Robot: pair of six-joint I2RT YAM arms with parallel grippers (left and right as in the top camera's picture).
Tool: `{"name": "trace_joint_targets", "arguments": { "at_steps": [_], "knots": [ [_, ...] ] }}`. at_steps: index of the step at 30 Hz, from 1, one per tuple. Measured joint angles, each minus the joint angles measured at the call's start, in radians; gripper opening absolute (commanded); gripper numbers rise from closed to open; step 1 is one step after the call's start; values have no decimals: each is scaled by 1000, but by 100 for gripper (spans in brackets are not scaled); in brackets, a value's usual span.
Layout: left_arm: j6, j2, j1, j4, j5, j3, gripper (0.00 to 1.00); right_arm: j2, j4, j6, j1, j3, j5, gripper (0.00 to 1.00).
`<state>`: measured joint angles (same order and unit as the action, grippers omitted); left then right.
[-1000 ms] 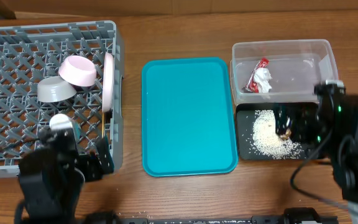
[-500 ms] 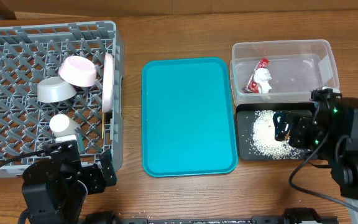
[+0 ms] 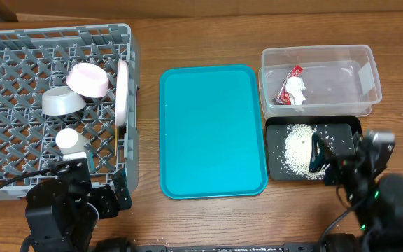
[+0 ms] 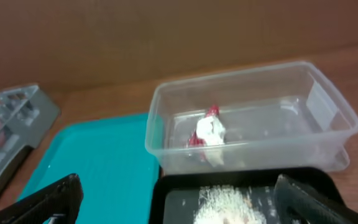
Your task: Sort waste into correct bins and load items into the dishwasher
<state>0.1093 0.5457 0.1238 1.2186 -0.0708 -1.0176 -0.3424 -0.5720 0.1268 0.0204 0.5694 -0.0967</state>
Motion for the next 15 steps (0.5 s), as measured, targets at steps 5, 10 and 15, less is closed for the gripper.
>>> {"name": "trace_joint_targets", "arguments": {
  "at_steps": [5,10,15],
  "knots": [
    [1,0,0,0,0,1,100,262,220,3,0,-306,-4,100],
    [2,0,0,0,0,2,100,330,594,0,-24,-482,9,100],
    [5,0,0,1,0,2,100,332,557,0,-46,-550,14,100]
  ]
}}
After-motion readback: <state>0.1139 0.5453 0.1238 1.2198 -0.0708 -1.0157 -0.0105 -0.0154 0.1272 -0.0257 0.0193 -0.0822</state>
